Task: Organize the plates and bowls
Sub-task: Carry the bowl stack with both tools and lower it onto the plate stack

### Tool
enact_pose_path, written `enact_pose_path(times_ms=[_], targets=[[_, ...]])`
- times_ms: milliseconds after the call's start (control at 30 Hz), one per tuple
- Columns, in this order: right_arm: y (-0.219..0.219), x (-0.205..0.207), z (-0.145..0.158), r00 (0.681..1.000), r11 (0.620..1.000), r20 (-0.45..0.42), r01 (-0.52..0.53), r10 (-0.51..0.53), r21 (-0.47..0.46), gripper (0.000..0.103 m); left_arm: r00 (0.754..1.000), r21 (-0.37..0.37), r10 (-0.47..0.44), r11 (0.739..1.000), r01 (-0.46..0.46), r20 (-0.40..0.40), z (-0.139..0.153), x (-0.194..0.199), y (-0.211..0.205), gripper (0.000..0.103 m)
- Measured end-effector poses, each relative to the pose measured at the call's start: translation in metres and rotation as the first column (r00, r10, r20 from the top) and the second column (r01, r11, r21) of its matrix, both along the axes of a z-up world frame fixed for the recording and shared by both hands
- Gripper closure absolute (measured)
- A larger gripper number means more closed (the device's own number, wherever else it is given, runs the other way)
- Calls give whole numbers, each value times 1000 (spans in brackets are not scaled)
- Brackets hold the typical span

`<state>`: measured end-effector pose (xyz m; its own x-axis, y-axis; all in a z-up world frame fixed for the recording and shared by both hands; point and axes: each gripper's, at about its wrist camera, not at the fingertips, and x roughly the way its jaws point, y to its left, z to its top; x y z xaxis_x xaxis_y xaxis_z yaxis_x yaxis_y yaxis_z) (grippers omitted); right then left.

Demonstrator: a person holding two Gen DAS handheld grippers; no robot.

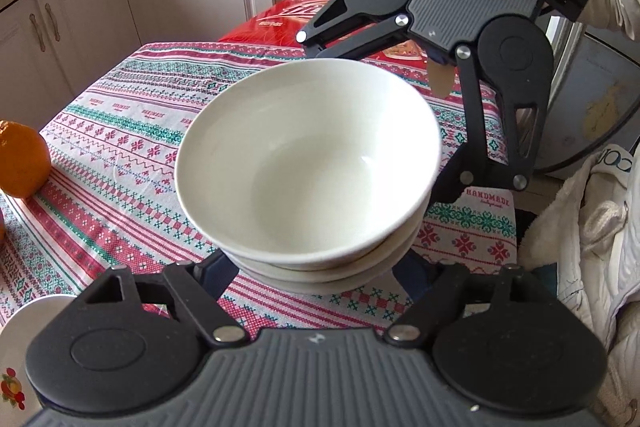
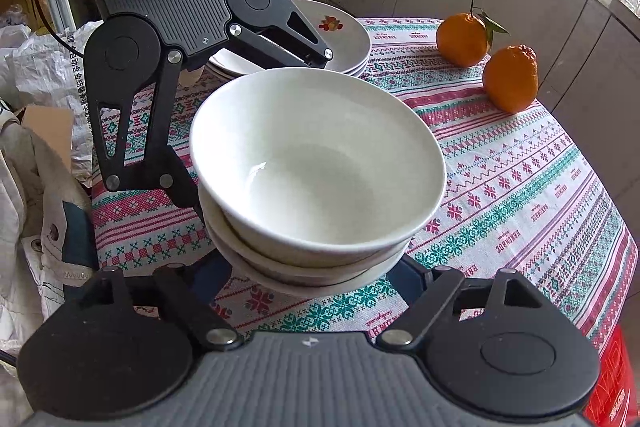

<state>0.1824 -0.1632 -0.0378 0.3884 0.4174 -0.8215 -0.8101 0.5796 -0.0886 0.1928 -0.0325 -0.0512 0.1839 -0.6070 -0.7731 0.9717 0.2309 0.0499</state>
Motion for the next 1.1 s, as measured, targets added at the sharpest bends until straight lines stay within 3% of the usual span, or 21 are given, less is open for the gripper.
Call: enact_pose_path(times_ms=[267, 600, 867, 1100], targets=[[15, 2, 22, 998, 999, 50, -33, 34, -7, 16, 998, -24, 46, 999, -45, 53, 22, -4, 19, 20], [68, 35, 41, 978, 986, 123, -167, 166, -8, 16, 974, -15, 188, 982, -187, 127, 46, 4, 73, 20], [120, 74, 31, 958, 965, 125, -261, 259, 4, 16, 939, 10, 316, 947, -320, 138, 43, 21, 117, 20], [146, 99, 16, 957, 960, 90, -279, 276, 16, 16, 924, 21, 369, 928, -373, 106, 32, 35, 139, 20]])
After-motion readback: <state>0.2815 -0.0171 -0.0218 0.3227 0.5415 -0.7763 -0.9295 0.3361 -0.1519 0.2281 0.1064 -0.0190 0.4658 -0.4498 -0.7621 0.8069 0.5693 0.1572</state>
